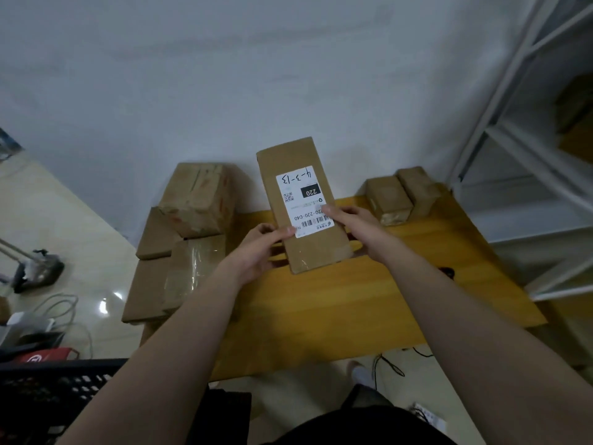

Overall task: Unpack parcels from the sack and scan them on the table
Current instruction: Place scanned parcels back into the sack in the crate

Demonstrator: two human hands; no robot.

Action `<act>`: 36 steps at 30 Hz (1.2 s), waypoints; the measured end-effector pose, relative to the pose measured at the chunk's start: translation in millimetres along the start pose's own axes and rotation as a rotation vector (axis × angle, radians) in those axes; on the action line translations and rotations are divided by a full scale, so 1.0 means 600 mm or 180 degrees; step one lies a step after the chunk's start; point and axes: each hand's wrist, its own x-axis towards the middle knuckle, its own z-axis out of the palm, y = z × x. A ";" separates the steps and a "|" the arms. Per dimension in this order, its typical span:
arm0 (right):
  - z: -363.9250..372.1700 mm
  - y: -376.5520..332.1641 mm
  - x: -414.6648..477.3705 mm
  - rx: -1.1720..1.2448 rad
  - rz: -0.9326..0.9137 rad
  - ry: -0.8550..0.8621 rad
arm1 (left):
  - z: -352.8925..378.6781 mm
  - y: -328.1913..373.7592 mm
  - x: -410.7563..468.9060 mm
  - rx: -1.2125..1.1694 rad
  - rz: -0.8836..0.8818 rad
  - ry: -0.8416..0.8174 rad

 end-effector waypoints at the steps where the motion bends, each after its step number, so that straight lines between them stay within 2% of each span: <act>1: -0.011 0.007 0.000 -0.0056 0.0059 -0.0074 | 0.011 -0.006 0.007 0.0055 -0.0025 -0.0005; 4: -0.045 0.024 0.009 -0.0204 0.0114 -0.0167 | 0.043 -0.016 0.036 0.0209 -0.0071 0.0070; 13: -0.181 0.086 0.098 0.0039 0.0308 -0.0301 | 0.163 -0.027 0.164 0.0728 -0.0403 0.0375; 18: -0.256 0.147 0.153 -0.0786 0.0815 -0.0490 | 0.213 -0.069 0.236 0.1174 -0.0733 0.0286; 20: -0.288 0.191 0.175 -0.0967 0.0929 -0.0184 | 0.228 -0.091 0.261 0.1171 -0.0912 0.0326; 22: -0.322 0.240 0.194 -0.1293 0.1081 0.0527 | 0.243 -0.109 0.280 0.1140 -0.1071 0.0406; 24: -0.354 0.280 0.203 -0.1647 0.1428 0.1166 | 0.259 -0.126 0.297 0.1132 -0.1209 0.0463; 25: -0.368 0.300 0.206 -0.1738 0.1670 0.1294 | 0.266 -0.134 0.304 0.1142 -0.1278 0.0483; 27: -0.391 0.332 0.211 -0.1766 0.2276 0.1238 | 0.278 -0.149 0.317 0.1149 -0.1427 0.0507; 29: -0.408 0.369 0.216 -0.1700 0.2713 0.0943 | 0.286 -0.164 0.327 0.1110 -0.1564 0.0516; 31: -0.417 0.404 0.215 -0.1494 0.2774 0.0615 | 0.292 -0.177 0.334 0.1062 -0.1661 0.0489; 36: -0.419 0.446 0.218 -0.1187 0.2795 0.0465 | 0.296 -0.195 0.335 0.1136 -0.1806 0.0545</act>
